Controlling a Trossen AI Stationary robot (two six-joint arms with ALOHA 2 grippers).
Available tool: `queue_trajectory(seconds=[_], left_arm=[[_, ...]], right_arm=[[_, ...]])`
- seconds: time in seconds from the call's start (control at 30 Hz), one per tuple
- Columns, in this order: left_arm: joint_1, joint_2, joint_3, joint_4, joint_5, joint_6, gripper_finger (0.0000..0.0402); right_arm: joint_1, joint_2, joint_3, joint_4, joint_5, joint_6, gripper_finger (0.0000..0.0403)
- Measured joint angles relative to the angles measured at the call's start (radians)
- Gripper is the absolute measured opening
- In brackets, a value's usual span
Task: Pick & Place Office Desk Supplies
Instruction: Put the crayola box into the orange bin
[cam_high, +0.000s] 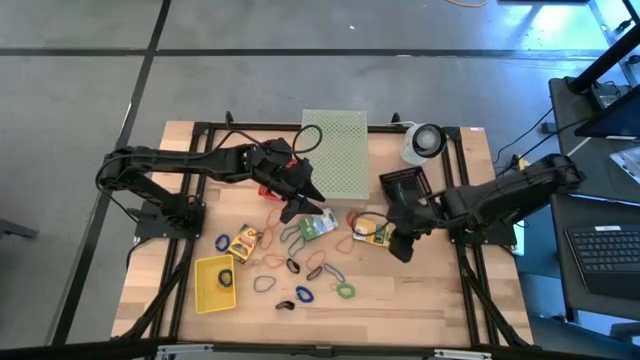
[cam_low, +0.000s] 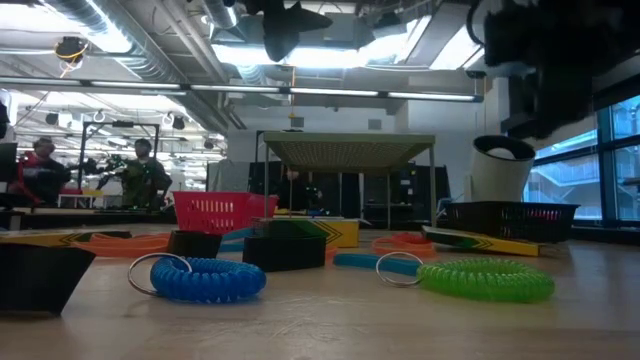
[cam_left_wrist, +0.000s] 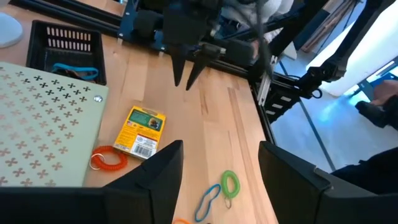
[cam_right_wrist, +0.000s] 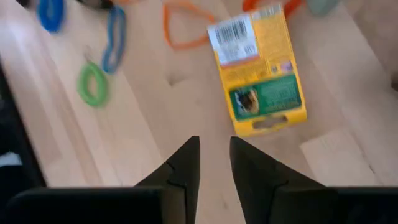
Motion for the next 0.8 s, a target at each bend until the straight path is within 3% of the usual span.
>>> queue_trajectory(seconds=[0.5, 0.8], left_arm=[[0.000, 0.000, 0.000, -0.022, -0.007, 0.013, 0.0207], [0.000, 0.000, 0.000, -0.042, -0.010, 0.016, 0.0207]], right_arm=[[0.053, 0.225, -0.052, 0.072, 0.026, -0.183, 0.0088], [0.079, 0.336, 0.012, 0.079, 0.103, -0.268, 0.0084]])
